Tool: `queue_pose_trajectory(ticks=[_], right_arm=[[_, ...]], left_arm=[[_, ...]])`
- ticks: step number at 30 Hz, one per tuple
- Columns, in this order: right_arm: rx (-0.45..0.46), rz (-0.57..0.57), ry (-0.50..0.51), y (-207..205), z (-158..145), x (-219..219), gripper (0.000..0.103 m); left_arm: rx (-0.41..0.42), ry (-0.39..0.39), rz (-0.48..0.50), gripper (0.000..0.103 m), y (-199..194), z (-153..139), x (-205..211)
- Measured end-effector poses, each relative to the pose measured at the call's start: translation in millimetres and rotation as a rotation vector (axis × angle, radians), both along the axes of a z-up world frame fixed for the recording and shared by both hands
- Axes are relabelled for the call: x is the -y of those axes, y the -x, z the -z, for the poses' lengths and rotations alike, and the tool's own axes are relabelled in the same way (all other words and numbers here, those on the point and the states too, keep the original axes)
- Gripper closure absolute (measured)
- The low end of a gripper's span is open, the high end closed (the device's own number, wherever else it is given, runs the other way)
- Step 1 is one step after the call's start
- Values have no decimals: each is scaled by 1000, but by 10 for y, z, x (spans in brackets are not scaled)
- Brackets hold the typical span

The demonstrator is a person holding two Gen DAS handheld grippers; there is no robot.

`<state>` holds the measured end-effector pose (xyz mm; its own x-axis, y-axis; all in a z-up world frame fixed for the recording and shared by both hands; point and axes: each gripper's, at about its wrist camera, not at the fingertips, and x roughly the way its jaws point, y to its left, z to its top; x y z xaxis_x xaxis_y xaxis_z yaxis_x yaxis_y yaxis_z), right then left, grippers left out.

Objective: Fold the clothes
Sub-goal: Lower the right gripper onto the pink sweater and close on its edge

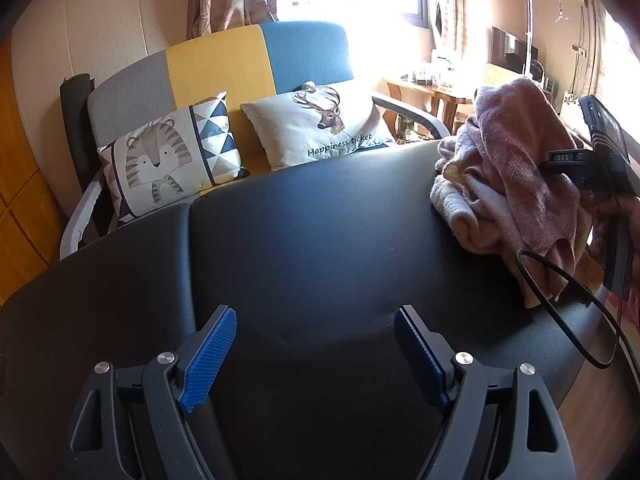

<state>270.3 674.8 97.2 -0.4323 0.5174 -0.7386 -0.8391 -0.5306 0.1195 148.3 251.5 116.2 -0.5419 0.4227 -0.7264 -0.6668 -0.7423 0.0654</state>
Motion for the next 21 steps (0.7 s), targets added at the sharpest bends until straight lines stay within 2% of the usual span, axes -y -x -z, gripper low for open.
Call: queue_pose_trajectory(ticks=[1, 4, 6, 11, 17, 21], right_arm=[[-14, -15, 12, 0, 8, 16, 78], [-35, -37, 15, -15, -5, 105, 81], [-46, -53, 4, -25, -42, 198, 83], [-215, -128, 65, -46, -239, 641, 83], [-272, -298, 74, 245, -345, 1542, 85], [-269, -384, 99, 521, -290, 2115, 85]], left_arm=[[3, 1, -2, 20, 4, 10, 12], [17, 7, -12, 20, 28, 44, 37], [21, 4, -18, 20, 49, 53, 60], [32, 3, -40, 20, 113, 68, 104], [26, 0, -73, 20, 164, 92, 274], [20, 8, -118, 20, 254, 126, 489]])
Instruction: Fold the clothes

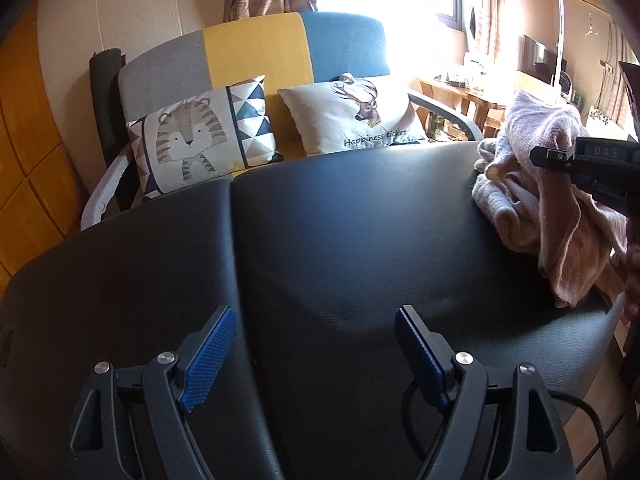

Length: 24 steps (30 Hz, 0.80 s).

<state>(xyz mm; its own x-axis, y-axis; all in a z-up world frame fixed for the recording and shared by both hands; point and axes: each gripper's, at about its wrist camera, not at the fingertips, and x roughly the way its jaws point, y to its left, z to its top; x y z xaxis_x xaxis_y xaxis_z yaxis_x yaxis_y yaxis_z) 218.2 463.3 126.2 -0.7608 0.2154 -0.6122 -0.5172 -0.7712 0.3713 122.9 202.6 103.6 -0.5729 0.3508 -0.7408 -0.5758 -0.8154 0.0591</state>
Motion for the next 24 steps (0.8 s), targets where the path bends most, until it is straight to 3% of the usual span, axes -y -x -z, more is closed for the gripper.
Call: queue_pose_trajectory(ticks=[8, 13, 17, 20, 22, 24], right_arm=[[38, -136, 98, 350, 297, 672, 85], [70, -310, 99, 553, 578, 1321, 85], [157, -442, 122, 678, 959, 1695, 84], [169, -439, -18, 524, 945, 1821, 72], [129, -417, -88, 333, 812, 1775, 45], [69, -332, -137, 79, 634, 1602, 33]], left_arm=[[-39, 17, -98, 20, 204, 8, 462], [-77, 24, -165, 20, 366, -40, 680], [-57, 54, -152, 20, 451, 11, 648], [-62, 86, -99, 20, 418, 86, 493], [-69, 108, -48, 20, 364, 150, 328], [-75, 128, 6, 20, 301, 223, 140]])
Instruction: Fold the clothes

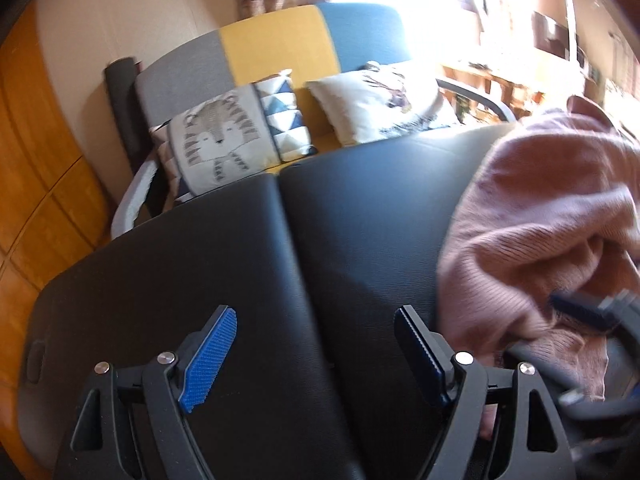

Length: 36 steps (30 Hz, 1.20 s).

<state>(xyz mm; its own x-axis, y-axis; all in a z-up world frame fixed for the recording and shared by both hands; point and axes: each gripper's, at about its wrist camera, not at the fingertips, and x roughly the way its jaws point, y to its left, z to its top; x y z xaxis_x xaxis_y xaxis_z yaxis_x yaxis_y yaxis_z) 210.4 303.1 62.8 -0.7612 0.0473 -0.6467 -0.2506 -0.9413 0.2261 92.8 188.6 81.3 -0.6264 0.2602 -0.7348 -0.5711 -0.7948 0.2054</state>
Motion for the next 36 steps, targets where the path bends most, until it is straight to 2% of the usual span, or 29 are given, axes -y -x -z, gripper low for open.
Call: queue_pose_trajectory(ticks=[3, 5, 10, 13, 16, 21, 23, 26, 29, 31, 34, 36], right_arm=[[-83, 191, -17, -349, -254, -407, 17], [-110, 338, -8, -548, -391, -749, 16], [-11, 624, -11, -745, -451, -1570, 16], [18, 741, -27, -902, -450, -1955, 16], [43, 760, 17, -1031, -383, -2267, 16], [132, 666, 116, -670, -61, -2416, 16], [190, 673, 109, -587, 57, -2400, 16], [190, 692, 163, -610, 181, -2382, 16], [147, 664, 230, -631, 218, -2374, 38], [127, 637, 217, -644, 184, -2345, 63], [107, 591, 204, -669, 93, -2269, 78], [70, 562, 228, -696, 6, -2210, 79]], left_arm=[[-20, 30, 78, 20, -107, 107, -312], [-47, 49, 121, 20, -161, 160, -476], [-167, 133, 202, 20, -276, 274, -817], [-261, 190, 214, 20, -286, 342, -949], [-278, 243, 226, 20, -224, 468, -1091], [-254, 308, 246, 20, -171, 737, -1290], [-247, 276, 242, 21, -168, 748, -1281], [-139, 200, 236, 27, -74, 739, -1202], [-17, 106, 244, 42, 12, 723, -1103], [24, 76, 267, 63, -12, 716, -1089], [4, 89, 299, 79, -142, 685, -1109], [10, 58, 300, 85, -187, 630, -1059]])
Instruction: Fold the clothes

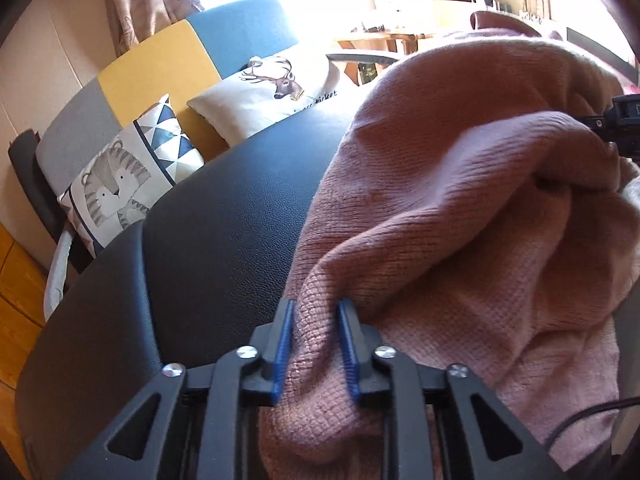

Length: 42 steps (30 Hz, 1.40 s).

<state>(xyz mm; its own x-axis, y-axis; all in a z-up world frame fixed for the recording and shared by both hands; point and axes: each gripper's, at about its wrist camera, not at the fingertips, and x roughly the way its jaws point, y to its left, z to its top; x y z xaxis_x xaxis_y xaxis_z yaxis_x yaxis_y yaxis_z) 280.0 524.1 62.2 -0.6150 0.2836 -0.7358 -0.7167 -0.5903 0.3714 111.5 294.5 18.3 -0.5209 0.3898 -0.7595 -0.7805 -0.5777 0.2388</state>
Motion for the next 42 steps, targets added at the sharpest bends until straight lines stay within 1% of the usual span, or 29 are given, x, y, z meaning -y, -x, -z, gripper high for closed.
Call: queue_pose_trajectory(ticks=[4, 7, 9, 13, 16, 21, 28, 33, 35, 38, 39, 41, 42], right_arm=[[-71, -65, -2, 60, -213, 226, 80], [-119, -125, -3, 163, -371, 415, 80], [-148, -175, 6, 284, -453, 546, 80], [-191, -306, 22, 592, -613, 904, 80], [-201, -423, 15, 954, -708, 1288, 80], [-201, -571, 58, 1450, -741, 1908, 80], [-182, -754, 69, 1916, -725, 2711, 80], [-161, -862, 89, 2198, -611, 3196, 80], [-147, -893, 81, 2272, -542, 3333, 80], [-125, -917, 65, 2351, -429, 3454, 80], [-127, -923, 62, 2343, -411, 3463, 76], [-131, -925, 47, 2281, -407, 3445, 74], [-138, -924, 42, 2201, -428, 3416, 70]], left_arm=[[4, -88, -43, 92, -22, -153, 261], [-13, -142, -83, 93, 2, -278, 507], [-12, -173, -118, 93, 40, -358, 677], [18, -225, -196, 93, 126, -446, 1040], [19, -246, -235, 93, 150, -468, 1289], [20, -248, -291, 93, 184, -457, 1653], [38, -232, -414, 93, 278, -355, 2197], [74, -231, -503, 85, 394, -281, 2536], [90, -235, -536, 84, 425, -258, 2682], [86, -228, -563, 84, 441, -228, 2831], [86, -221, -564, 83, 440, -221, 2858], [86, -213, -558, 83, 432, -215, 2903], [85, -212, -551, 83, 426, -216, 2922]])
